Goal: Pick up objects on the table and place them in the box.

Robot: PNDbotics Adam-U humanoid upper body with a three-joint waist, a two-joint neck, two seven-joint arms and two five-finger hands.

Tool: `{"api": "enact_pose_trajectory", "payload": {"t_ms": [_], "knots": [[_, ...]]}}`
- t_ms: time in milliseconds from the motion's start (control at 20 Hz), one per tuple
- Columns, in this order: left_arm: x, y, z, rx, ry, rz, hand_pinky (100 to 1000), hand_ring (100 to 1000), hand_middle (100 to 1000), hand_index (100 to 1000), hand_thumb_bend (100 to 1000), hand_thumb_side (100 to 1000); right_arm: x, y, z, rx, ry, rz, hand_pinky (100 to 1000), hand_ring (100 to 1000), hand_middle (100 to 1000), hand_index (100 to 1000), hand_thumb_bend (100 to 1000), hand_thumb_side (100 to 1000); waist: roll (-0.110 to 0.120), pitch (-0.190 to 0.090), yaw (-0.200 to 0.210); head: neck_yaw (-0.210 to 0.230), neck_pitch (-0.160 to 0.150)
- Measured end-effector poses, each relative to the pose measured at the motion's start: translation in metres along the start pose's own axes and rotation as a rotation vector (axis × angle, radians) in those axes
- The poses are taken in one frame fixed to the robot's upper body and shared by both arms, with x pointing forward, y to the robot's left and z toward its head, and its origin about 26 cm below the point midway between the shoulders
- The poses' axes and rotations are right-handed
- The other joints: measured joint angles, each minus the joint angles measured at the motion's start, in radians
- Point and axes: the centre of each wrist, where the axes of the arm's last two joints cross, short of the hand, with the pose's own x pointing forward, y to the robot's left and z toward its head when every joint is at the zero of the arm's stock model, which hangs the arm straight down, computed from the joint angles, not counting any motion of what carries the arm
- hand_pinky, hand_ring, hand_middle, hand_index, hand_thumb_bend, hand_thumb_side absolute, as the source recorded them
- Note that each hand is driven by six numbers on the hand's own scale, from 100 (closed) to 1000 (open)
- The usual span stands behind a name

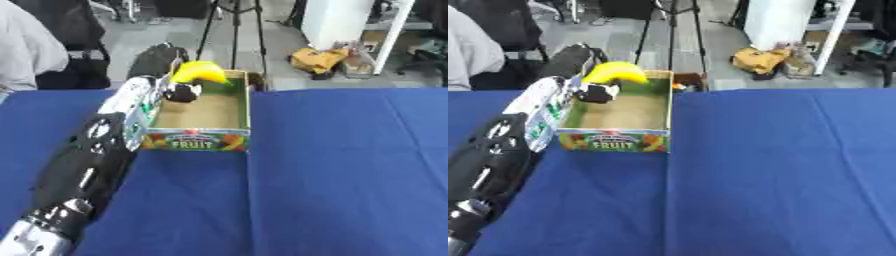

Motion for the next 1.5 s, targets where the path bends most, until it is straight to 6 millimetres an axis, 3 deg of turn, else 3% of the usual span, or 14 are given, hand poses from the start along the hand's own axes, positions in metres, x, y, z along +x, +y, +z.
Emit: {"api": "enact_pose_trajectory", "payload": {"t_ms": [850,1500], "knots": [[-0.011,-0.034,0.002,-0.034,0.112,-0.012,155,453,398,584,205,389,-0.001,0.005,-0.004,0.01,-0.016,-0.014,888,910,542,942,100,1000,-0.003,0.033,-0.031,0.02,-0.02],[-0.019,-0.038,0.001,-0.002,0.164,-0.058,179,470,432,614,222,403,-0.002,0.009,-0.008,0.026,-0.032,-0.025,892,914,536,945,100,1000,-0.003,0.062,-0.056,0.036,-0.056]]}}
